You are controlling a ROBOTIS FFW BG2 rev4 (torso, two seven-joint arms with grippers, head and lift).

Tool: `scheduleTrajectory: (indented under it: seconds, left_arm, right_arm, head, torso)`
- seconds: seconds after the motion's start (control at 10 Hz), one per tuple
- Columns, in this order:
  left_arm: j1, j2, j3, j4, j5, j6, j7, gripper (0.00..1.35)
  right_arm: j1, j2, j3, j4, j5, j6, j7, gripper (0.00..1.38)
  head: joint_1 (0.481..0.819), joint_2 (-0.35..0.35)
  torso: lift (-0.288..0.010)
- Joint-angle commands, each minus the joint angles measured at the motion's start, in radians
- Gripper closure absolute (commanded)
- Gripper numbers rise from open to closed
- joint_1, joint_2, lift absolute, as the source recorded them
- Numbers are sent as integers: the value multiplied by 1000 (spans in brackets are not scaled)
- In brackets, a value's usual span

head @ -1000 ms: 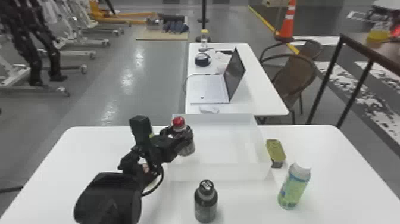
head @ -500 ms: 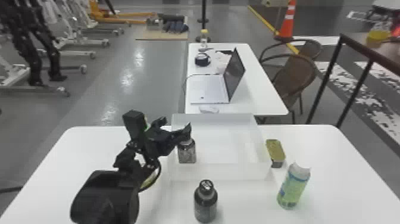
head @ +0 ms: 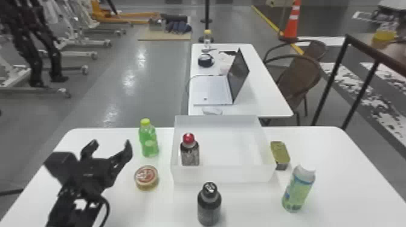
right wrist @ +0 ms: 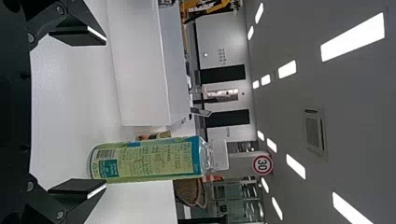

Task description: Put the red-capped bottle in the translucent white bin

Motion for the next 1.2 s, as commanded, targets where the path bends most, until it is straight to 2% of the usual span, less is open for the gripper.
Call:
scheduleTrajectory:
  seconds: [0.0,0.2,0.5,0.7,1.1]
  left_arm:
    - [156,-12,55,-93,-6,-84,61,265]
    - [315,-66,106,-157,-37,-130,101,265]
    - [478,-151,169,-162,-141,-185,107,265]
    - [527,-151,206,-159,-198,-199,120,265]
    - [516,-151,178,-153,-192,-196,120,265]
  right_arm:
    - [6,1,0,-8,0,0,-2,206]
    - [18,0,-2,-17,-3,0,-3,206]
    - [34,-8,-2,-26,-4,0,-25,206]
    - [38,-9,-2,-28,-4,0,-29,206]
    - [38,-11,-2,-28,-6,0,-31,206]
  head:
    - [549,0]
    - [549,0]
    - [549,0]
    - [549,0]
    - [549,0]
  torso:
    - [-100]
    - [-100]
    - [-100]
    - [-100]
    - [-100]
